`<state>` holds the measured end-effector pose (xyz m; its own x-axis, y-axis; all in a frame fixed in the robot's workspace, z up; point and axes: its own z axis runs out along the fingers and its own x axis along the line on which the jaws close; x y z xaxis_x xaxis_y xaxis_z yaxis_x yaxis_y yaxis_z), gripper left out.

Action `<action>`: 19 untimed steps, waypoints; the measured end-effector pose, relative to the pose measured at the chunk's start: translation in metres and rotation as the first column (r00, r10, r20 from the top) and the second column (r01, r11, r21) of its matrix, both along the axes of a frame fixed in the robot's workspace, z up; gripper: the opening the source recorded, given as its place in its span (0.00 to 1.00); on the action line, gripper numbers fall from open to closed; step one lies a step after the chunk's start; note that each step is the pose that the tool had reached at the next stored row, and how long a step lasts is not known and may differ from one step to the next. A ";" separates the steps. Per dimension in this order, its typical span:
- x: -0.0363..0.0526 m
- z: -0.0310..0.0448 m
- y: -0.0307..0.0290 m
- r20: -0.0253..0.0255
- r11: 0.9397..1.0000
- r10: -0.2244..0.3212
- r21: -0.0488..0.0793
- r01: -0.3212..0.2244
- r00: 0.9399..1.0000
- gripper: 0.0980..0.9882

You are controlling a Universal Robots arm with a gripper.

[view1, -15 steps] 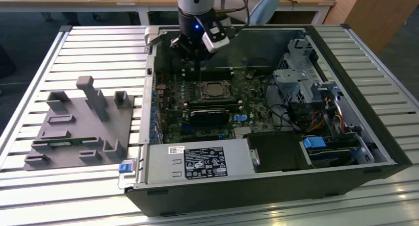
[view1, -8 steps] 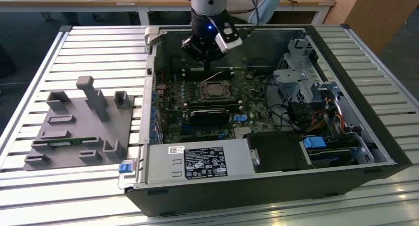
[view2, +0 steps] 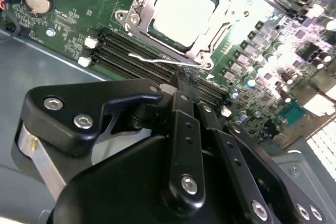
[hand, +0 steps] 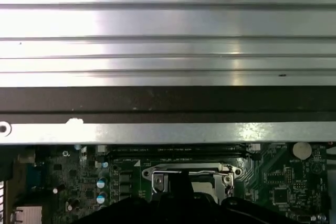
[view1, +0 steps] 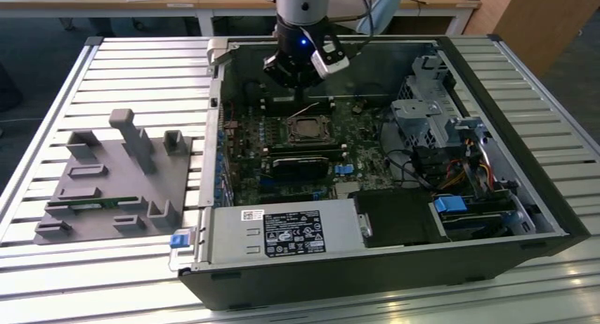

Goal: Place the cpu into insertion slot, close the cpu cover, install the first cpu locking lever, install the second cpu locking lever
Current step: 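Install the first cpu locking lever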

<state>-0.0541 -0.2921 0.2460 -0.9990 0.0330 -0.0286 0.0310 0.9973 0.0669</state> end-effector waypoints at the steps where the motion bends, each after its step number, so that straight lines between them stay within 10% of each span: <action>1: 0.0002 -0.0008 0.0001 0.002 1.000 0.000 0.001 0.000 1.000 0.01; 19: 0.0156 -0.0147 0.0036 0.003 1.000 0.001 0.000 -0.001 1.000 0.01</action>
